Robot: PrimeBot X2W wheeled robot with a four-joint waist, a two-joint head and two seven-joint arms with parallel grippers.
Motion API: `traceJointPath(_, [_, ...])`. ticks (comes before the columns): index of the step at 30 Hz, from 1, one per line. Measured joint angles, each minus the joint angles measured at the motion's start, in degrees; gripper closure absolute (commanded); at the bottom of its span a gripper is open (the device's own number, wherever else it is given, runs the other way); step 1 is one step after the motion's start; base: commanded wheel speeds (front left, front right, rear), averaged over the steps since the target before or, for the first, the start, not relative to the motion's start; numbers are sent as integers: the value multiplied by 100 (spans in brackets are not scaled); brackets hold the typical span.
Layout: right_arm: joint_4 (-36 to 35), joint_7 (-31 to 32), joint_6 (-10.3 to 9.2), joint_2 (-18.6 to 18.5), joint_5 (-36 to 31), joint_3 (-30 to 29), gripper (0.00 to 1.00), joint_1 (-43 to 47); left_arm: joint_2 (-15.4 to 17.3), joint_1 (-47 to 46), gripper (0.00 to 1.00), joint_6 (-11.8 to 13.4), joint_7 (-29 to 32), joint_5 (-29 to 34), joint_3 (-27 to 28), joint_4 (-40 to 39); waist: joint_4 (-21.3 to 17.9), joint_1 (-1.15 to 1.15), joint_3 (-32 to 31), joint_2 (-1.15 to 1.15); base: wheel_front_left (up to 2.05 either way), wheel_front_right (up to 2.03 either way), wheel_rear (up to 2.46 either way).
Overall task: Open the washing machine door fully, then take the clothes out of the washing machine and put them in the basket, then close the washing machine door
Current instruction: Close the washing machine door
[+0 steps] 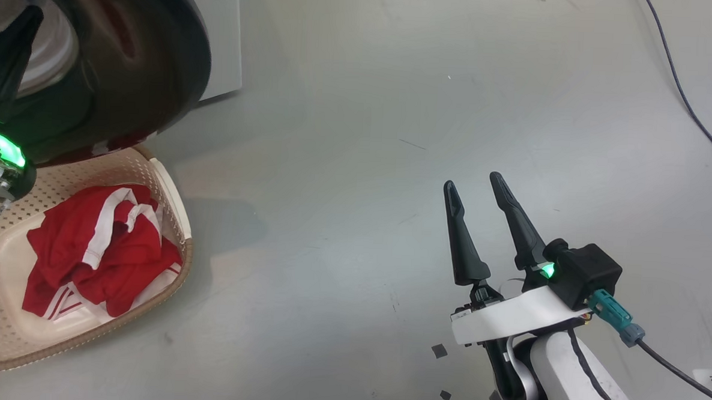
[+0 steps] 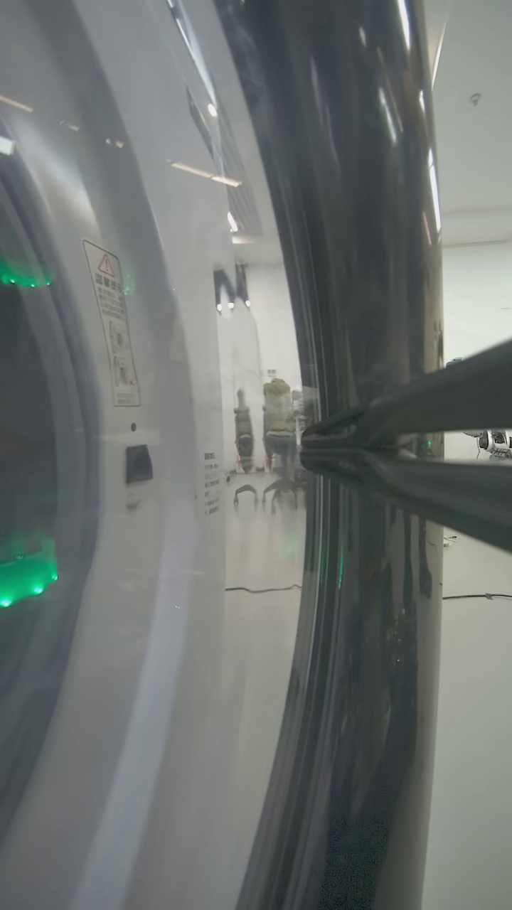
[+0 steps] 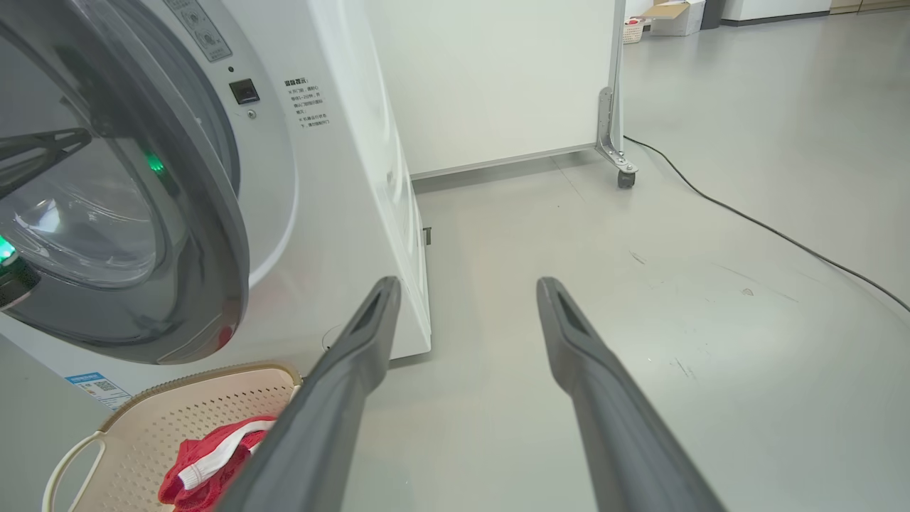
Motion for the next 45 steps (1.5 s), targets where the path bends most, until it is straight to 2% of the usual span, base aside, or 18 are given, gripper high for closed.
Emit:
traceJointPath(9, [0,0,-51,4,48,35,0,-4,22,-387,100,-1,-248,83,19,371,-283,0,40,0,0,0,0])
traceJointPath(24, [-5,0,-100,8,48,-25,0,-4,-1,-659,100,-81,-355,132,-21,766,-295,0,28,0,0,0,0])
traceJointPath(33, [-5,0,-141,8,-77,-208,0,-4,-291,-547,100,-303,-170,31,-87,909,-35,0,-26,0,0,0,0])
traceJointPath(45, [170,0,-140,7,-427,-470,0,-4,-748,287,100,-419,-2,-370,174,866,547,0,-190,0,0,0,0])
